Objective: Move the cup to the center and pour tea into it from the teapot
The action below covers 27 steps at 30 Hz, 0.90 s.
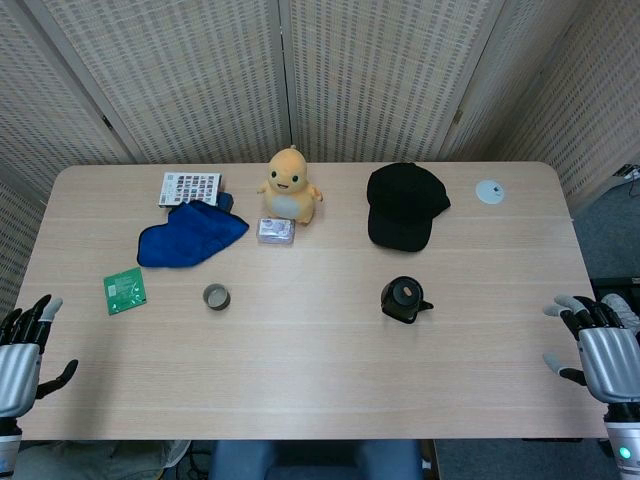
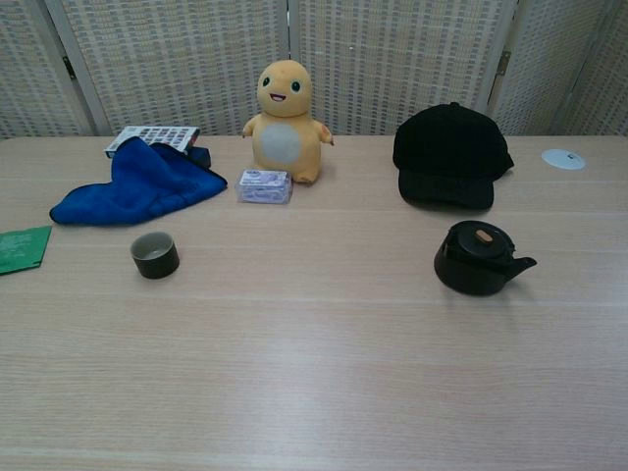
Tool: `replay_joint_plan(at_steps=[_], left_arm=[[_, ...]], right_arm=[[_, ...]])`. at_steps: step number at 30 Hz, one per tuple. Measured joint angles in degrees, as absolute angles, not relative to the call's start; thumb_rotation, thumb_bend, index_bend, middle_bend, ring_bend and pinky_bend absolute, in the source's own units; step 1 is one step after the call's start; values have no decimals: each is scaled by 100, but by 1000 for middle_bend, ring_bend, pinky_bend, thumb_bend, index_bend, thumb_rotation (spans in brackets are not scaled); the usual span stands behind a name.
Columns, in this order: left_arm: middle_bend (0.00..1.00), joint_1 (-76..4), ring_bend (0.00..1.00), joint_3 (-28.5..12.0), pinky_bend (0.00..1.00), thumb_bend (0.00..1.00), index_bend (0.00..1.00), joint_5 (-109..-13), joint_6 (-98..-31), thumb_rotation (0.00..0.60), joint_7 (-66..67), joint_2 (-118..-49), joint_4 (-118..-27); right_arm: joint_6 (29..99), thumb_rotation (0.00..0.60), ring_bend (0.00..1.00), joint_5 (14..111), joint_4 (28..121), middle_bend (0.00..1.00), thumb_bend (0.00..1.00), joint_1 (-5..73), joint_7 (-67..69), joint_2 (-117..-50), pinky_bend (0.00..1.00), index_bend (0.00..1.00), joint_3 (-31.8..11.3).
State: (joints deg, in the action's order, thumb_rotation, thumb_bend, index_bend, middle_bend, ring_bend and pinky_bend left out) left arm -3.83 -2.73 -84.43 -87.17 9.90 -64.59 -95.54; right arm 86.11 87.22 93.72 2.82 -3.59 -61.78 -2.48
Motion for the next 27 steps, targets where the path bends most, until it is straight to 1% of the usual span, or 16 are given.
replay_joint_plan(at_steps=[7,17,23,27], left_arm=[[30,-431,114,-275,54,267,0,-8466,-8648,600,1031,-6454,-9600],[30,-533,113,-316,54,267,0,-8550,-8562,600,875,-6344,-9608],[30,-788,115,-377,54,266,0,-8656,-8283,600,610,-6177,-9587],[30,-1052,118,-433,54,267,3,-8724,-7951,600,373,-6104,-9533]], right_arm=[[8636,600,169,8712,9350,243,50,250,-329,-6176,222,330,-240],[8696,600,169,8714,9351,243,78,224,-289,-6115,222,330,-270],[8711,600,169,8720,9369,243,90,240,-294,-6060,222,330,-310],[8692,600,169,8760,9393,243,101,264,-303,-6039,222,330,-312]])
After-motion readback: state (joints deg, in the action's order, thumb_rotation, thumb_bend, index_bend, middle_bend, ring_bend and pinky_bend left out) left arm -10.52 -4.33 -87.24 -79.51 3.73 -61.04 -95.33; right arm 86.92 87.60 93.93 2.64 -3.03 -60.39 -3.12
